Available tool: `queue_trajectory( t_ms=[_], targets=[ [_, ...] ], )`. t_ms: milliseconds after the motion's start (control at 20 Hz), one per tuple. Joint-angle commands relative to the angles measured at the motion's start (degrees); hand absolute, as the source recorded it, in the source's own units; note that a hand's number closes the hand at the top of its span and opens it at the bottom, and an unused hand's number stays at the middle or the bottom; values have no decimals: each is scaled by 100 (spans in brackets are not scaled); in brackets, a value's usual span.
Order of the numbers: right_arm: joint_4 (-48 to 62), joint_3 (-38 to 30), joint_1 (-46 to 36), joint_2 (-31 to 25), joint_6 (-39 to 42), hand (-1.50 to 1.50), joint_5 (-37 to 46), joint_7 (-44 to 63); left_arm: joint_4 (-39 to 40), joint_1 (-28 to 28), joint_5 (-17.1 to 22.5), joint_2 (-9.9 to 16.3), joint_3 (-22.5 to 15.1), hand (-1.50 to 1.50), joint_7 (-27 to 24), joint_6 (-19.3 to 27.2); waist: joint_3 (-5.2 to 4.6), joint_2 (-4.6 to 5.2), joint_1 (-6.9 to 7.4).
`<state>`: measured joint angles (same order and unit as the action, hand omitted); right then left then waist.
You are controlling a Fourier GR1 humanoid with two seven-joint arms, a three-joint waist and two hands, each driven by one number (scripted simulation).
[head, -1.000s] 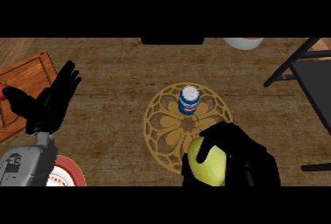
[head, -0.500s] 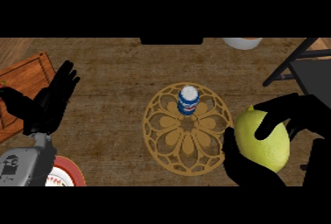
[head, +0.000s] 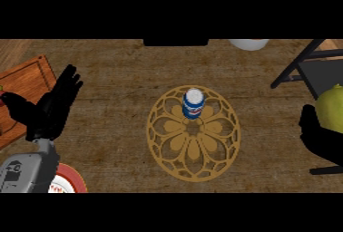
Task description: Pick the lemon from the placemat and place it in the tiered shelf
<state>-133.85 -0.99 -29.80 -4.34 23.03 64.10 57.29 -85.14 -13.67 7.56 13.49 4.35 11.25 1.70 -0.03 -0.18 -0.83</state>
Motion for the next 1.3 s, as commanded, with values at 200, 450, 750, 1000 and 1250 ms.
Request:
queue_trajectory(
  t_ms=[200,450,750,1000,1250],
  targets=[
    [-215,-2047,427,-408,332,150,-1277,-391,-512,189,101,163,100,0,331,-151,7,-1,64],
    [306,-3568,563,-976,418,150,-2415,-1129,-325,-130,46,20,81,0,435,-11,9,0,17],
    [1278,-4451,1022,-1627,256,150,-3202,-2042,-234,-112,9,53,130,0,295,-165,7,11,46],
    [1225,-4312,1223,-1712,142,150,-3307,-2012,326,-226,-76,-77,171,0,-101,-209,2,20,51],
    [1883,-4655,1578,-1856,-181,150,-3369,-2839,-512,114,-36,-112,105,0,407,-67,7,12,93]
  ],
)
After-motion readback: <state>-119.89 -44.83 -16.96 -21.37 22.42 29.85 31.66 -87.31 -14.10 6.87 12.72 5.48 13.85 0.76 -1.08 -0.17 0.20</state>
